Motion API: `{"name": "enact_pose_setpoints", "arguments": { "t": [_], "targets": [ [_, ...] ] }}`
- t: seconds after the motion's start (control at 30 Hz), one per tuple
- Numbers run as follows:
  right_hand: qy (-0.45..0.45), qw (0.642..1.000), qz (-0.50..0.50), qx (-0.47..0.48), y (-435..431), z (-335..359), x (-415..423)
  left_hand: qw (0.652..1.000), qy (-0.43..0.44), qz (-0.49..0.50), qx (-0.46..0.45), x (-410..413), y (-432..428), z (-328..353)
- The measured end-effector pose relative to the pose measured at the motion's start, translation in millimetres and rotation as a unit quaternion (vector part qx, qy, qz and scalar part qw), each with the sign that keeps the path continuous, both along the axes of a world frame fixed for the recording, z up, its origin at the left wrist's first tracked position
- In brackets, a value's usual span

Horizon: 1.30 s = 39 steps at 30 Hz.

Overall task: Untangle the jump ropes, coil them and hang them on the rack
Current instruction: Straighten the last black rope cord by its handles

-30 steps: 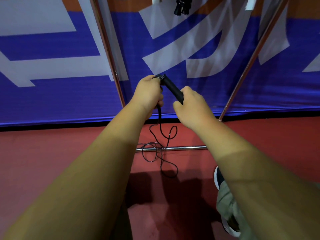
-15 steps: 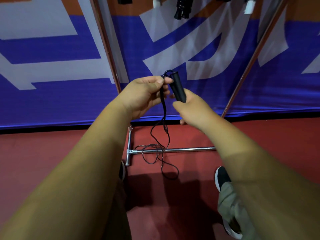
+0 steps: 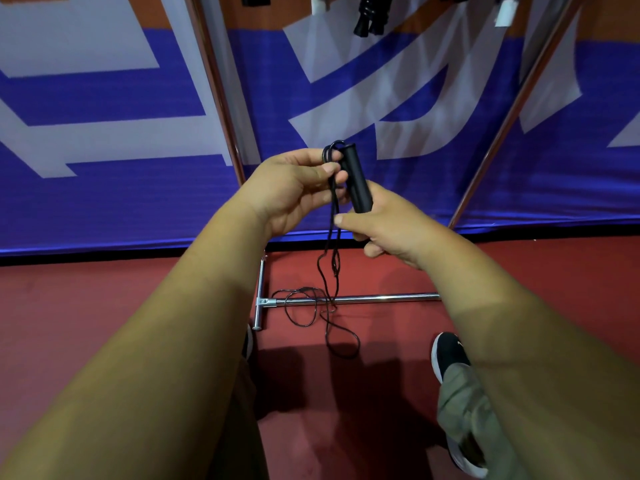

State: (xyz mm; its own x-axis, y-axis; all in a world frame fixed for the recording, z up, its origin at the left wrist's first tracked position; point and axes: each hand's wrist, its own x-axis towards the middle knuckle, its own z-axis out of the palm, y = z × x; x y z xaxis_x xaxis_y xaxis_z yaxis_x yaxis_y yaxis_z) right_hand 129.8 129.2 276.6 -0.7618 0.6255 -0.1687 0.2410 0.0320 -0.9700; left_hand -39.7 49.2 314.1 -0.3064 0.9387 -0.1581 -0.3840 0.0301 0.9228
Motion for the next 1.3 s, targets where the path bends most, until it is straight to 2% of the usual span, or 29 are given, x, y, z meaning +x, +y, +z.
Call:
{"name": "enact_pose_setpoints", "arguments": {
  "t": [0.1,0.23,0.3,0.47,0.63,0.8,1.1,1.3],
  "targets": [
    [0.0,1.0,-0.007,-0.02,-3.9,1.2,-1.2,1.0,-0.016,0.0,0.0,-0.1,1.3,-0.5],
    [0.033,0.991,-0.029,-0.126,-3.8,2.7,-3.9,1.0,-0.021,0.009,0.0,0.5,1.5,0.5],
    [0.034,0.989,-0.028,-0.14,-3.9,5.7,-3.8,0.999,-0.029,0.017,-0.001,1.5,1.5,0.3],
    [-0.059,0.994,-0.068,0.064,-7.5,0.5,-9.2,0.999,-0.029,0.019,-0.016,5.2,1.4,0.3],
    [-0.08,0.983,-0.134,0.092,-1.6,-10.6,-14.9,0.999,-0.031,0.005,-0.038,7.8,2.9,0.8],
    [-0.093,0.985,-0.105,0.103,-3.1,-7.1,-13.9,0.999,-0.008,0.007,-0.045,8.6,4.4,1.3],
    [-0.093,0.991,-0.078,0.059,-4.8,-7.1,-14.4,0.997,0.044,0.027,-0.052,2.1,1.9,3.5],
    [0.004,0.993,-0.093,-0.066,-10.7,-0.8,-13.9,0.991,0.113,0.05,-0.049,1.9,0.6,0.9]
  ]
}}
